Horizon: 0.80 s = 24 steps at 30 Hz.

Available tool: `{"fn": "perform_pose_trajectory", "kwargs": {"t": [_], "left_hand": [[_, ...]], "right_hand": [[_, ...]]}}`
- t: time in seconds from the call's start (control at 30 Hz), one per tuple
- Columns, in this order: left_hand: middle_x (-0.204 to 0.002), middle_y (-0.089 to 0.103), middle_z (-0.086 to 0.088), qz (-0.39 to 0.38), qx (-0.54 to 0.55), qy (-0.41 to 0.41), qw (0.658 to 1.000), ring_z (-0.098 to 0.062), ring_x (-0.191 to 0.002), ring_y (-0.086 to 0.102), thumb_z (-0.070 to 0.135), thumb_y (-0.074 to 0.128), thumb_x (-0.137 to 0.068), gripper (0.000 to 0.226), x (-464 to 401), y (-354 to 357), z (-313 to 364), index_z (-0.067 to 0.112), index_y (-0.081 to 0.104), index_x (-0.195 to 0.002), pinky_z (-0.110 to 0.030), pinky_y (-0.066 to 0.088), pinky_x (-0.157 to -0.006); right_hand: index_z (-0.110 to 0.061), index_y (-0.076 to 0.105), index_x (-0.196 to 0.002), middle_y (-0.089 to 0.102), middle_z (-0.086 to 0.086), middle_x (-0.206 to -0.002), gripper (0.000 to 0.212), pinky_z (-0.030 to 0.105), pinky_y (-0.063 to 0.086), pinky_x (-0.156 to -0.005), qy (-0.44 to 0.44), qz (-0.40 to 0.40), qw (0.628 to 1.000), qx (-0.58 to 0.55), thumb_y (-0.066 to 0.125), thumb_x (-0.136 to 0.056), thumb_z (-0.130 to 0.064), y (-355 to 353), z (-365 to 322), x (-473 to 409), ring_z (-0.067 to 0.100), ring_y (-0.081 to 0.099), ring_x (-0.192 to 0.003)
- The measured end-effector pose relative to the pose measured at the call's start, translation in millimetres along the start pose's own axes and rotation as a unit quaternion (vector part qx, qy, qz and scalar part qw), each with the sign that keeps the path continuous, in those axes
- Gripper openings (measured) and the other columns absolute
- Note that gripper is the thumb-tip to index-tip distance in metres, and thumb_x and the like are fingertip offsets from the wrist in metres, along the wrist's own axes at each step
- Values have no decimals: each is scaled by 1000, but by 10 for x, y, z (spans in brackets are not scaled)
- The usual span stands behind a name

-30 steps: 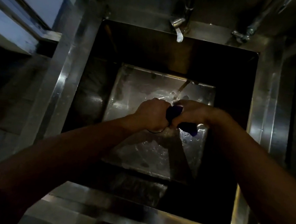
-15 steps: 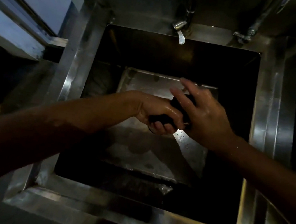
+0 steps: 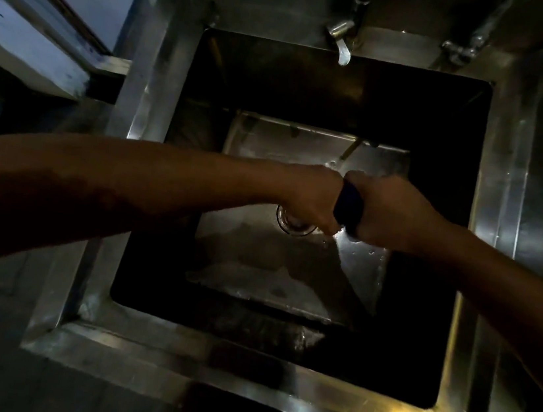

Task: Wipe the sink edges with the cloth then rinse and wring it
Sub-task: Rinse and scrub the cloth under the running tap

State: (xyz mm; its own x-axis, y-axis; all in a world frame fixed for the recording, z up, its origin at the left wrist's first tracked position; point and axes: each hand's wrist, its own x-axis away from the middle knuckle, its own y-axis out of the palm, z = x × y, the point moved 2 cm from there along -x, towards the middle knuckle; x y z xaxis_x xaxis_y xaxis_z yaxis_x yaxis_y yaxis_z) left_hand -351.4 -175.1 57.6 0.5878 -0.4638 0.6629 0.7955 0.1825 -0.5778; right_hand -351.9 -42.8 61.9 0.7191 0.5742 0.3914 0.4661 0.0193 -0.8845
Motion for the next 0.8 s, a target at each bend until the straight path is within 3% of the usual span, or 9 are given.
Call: {"fn": "perform_pose_trajectory", "kwargs": {"t": [0.07,0.2,0.3,0.4,0.5,0.6,0.63,0.8], "left_hand": [[-67,48,10,105,-84,-34,990,-3,-56,43,39,69,-87,24,-93,96,-42,23,52,-85,-20,35,-51],[-70,49,5,130,-200,-58,969,-15,-67,54,43,59,-93,21,-288,199,-109,22,60,-96,-29,39,-66],[-89,67,-5,174,-266,84,944,-27,-84,67,41,56,-93,35,-365,101,-241,15,62,-115,-29,39,-67],[-73,69,-10,227,-312,245,889,-29,-58,66,38,58,-86,34,-359,38,-293,10,65,-104,-27,40,-55],[-62,64,-11,281,-318,324,846,-27,-44,60,48,38,-88,45,-371,-73,-301,10,57,-104,-24,38,-49],[-68,65,-13,363,-323,312,817,-29,-49,62,49,43,-94,44,-400,-199,-353,11,38,-115,-29,46,-50],[-70,66,-13,383,-312,305,814,-29,-52,63,47,49,-95,44,-395,-209,-362,10,37,-117,-30,46,-50],[-95,65,-13,457,-231,236,826,-30,-69,65,33,55,-95,38,-306,-48,-328,17,38,-124,-33,46,-52]], "right_hand": [[-20,58,-106,69,5,-99,36,26,41,-68,37,-42,998,-23,76,-76,-29,105,88,-165,21,60,-80],[-21,53,-77,63,4,-83,18,32,48,-69,114,-63,986,-99,71,-76,-26,348,167,-311,27,63,-81],[-21,49,-63,62,4,-73,27,25,42,-60,178,-10,968,-174,71,-76,-12,431,107,-267,22,58,-66],[-25,54,-63,58,-7,-62,31,22,44,-53,214,41,908,-359,75,-68,-3,447,-35,-96,11,60,-60],[-22,56,-62,54,-9,-53,30,15,34,-38,263,98,823,-493,71,-69,3,408,-122,-4,-1,49,-41],[-15,56,-68,51,-4,-49,26,14,29,-33,281,109,746,-593,65,-72,9,307,-136,-50,-1,40,-29],[-14,56,-69,49,-5,-45,25,14,28,-33,282,102,736,-607,64,-72,10,276,-105,-55,0,39,-29],[-11,51,-62,45,-4,-39,18,19,25,-42,252,-42,756,-602,63,-68,1,202,75,-134,12,33,-35]]}}
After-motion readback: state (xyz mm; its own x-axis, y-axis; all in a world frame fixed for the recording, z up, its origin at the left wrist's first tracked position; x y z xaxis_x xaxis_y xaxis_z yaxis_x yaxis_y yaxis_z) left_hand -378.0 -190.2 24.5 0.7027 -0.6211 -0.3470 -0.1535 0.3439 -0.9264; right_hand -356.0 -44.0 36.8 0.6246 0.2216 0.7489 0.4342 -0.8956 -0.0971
